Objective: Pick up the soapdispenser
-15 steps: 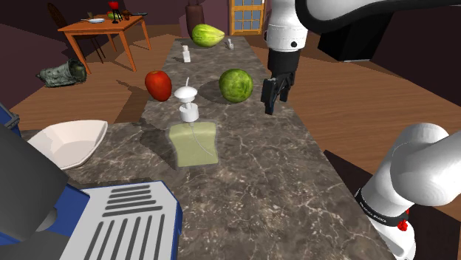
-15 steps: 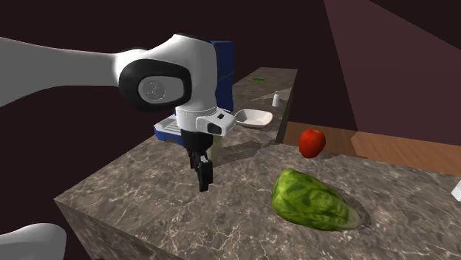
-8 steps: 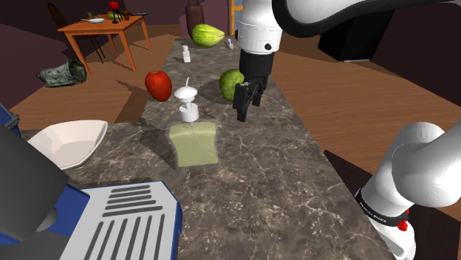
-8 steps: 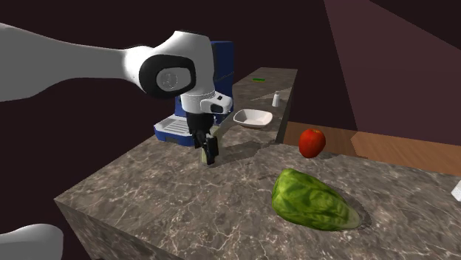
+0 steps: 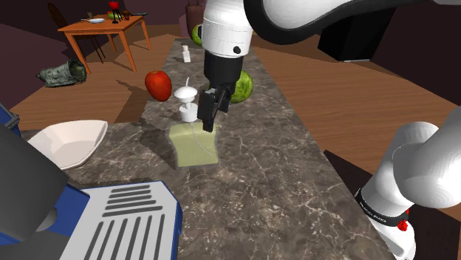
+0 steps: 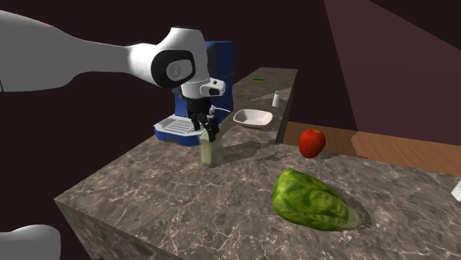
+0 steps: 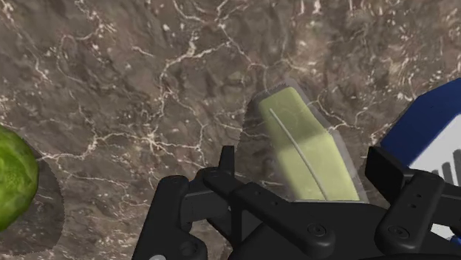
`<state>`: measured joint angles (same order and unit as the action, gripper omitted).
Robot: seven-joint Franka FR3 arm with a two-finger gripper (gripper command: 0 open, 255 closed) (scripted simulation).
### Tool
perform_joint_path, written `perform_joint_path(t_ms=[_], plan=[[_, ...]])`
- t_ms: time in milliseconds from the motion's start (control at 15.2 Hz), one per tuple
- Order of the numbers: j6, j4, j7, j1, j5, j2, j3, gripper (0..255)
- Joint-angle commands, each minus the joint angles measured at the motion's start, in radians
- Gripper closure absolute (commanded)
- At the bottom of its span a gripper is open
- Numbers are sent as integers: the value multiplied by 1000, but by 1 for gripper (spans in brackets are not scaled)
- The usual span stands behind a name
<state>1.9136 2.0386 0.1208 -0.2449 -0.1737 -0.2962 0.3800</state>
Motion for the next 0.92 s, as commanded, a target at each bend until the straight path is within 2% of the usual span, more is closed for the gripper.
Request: perform_joint_path(t_ms=[0, 462, 594, 660, 858], plan=[[12, -27, 3, -9, 4, 20, 16, 0], [114, 71, -4, -13, -2, 24, 24, 0], [114, 72, -4, -13, -2, 24, 24, 0], [113, 71, -4, -13, -2, 24, 24, 255], [112, 70, -4, -13, -2, 24, 24, 255]])
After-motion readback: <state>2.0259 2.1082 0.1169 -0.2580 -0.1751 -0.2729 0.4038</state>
